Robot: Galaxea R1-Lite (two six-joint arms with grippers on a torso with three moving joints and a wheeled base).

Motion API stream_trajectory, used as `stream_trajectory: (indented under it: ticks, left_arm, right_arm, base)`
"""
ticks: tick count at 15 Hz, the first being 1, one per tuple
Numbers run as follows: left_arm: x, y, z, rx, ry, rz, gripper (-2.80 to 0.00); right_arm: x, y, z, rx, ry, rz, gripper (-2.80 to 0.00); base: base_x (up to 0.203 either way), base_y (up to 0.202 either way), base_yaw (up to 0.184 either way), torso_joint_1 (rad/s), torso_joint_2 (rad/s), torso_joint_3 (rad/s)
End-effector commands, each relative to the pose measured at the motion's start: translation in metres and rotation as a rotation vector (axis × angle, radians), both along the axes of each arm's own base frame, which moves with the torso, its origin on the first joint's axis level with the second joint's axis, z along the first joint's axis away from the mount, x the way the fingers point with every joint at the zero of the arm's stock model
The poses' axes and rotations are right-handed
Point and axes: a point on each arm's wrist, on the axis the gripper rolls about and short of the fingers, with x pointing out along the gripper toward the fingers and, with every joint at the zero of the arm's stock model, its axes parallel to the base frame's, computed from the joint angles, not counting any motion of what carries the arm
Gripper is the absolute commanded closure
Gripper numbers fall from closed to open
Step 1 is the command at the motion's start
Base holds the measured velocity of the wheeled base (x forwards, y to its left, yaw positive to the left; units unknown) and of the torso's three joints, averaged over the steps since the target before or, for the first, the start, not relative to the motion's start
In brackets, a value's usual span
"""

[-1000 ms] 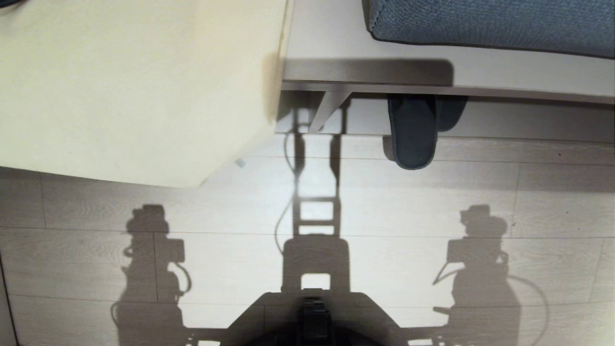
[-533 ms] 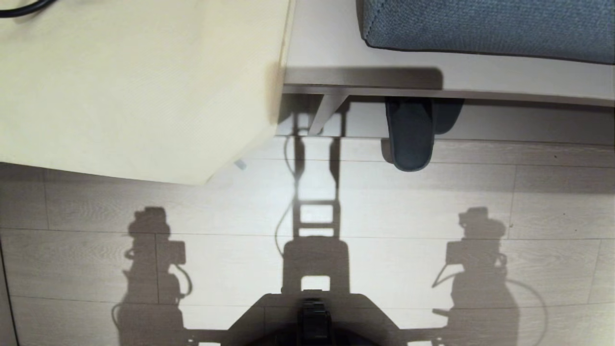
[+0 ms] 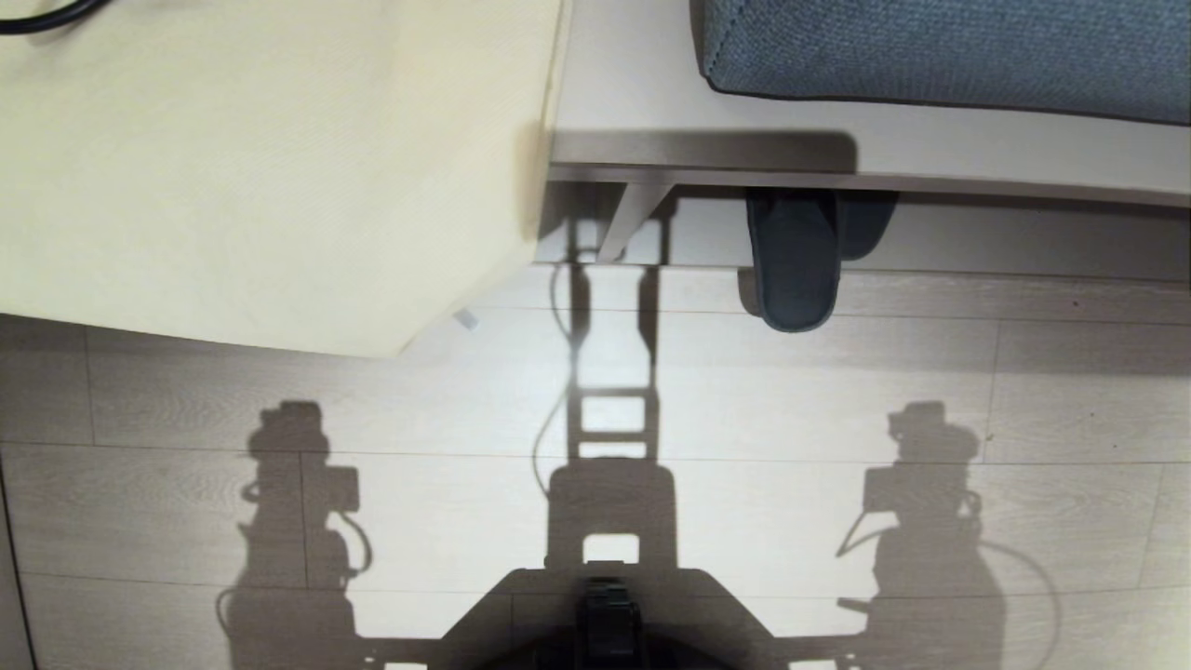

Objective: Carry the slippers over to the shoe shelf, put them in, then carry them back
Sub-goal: Pick up the slippers in the shoe cabinet

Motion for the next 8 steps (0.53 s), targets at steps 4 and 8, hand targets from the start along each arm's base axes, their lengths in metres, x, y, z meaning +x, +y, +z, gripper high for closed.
stream_trajectory:
  ticks: [4, 8]
  left_arm:
    - [0.0000, 0.0000, 0.0000, 0.000, -0.001, 0.000, 0.00]
    - [0.0000, 0.0000, 0.0000, 0.002, -0.001, 0.000, 0.00]
  right_arm:
    - [0.0000, 0.0000, 0.0000, -0.001, 0.000, 0.000, 0.00]
    - [0.0000, 0.0000, 0.0000, -0.001, 0.000, 0.000, 0.00]
  base:
    - [0.000, 0.000, 0.000, 0.000, 0.00, 0.000]
    - [-0.169, 0.000, 0.003, 0.003, 0.01, 0.002]
